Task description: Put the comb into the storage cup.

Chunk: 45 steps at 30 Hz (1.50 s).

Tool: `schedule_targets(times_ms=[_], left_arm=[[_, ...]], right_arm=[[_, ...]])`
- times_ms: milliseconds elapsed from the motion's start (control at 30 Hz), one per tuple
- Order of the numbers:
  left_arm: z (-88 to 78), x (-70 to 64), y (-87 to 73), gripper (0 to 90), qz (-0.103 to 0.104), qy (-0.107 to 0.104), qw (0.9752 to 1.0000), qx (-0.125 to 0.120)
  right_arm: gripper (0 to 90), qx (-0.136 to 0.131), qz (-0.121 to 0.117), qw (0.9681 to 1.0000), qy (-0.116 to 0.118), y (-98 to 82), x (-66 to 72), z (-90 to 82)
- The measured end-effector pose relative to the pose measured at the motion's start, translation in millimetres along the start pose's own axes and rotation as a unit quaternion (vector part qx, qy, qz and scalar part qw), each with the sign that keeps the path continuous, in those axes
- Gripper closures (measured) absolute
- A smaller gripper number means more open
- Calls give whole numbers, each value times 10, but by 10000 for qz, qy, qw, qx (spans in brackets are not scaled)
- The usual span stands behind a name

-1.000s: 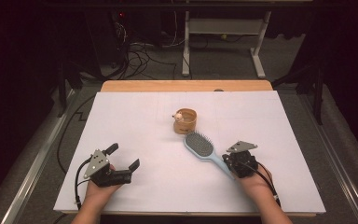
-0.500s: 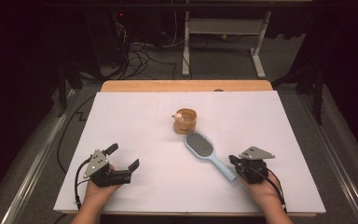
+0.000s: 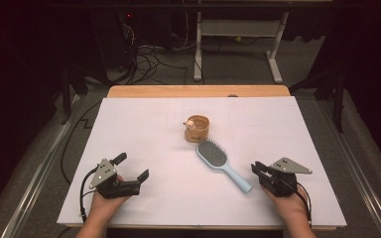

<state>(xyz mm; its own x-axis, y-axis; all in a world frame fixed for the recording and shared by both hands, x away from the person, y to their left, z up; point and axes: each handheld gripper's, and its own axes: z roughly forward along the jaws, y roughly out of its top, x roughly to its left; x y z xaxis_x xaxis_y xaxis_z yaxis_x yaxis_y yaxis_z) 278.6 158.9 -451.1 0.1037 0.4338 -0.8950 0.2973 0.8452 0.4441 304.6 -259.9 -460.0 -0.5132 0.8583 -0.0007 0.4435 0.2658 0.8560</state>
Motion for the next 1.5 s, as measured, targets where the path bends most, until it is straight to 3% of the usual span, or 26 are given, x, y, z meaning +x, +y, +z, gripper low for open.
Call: schedule_targets(times_ms=[233, 367, 900, 967, 1500], left_arm=[[2, -2, -4, 0, 9, 19, 10000, 32], [1, -4, -7, 0, 2, 28, 10000, 42], [6, 4, -15, 0, 74, 27, 10000, 37], [6, 3, -18, 0, 73, 45, 9999, 61], [-4, -8, -17, 0, 62, 7, 9999, 88]], right_arm=[[544, -38, 45, 10000, -39, -5, -17, -1], [417, -27, 59, 9999, 143, 2, -26, 7], [113, -212, 171, 9994, 229, 18, -39, 8], [34, -237, 180, 9994, 170, 27, -27, 8], [1, -258, 69, 9993, 280, 65, 40, 21]])
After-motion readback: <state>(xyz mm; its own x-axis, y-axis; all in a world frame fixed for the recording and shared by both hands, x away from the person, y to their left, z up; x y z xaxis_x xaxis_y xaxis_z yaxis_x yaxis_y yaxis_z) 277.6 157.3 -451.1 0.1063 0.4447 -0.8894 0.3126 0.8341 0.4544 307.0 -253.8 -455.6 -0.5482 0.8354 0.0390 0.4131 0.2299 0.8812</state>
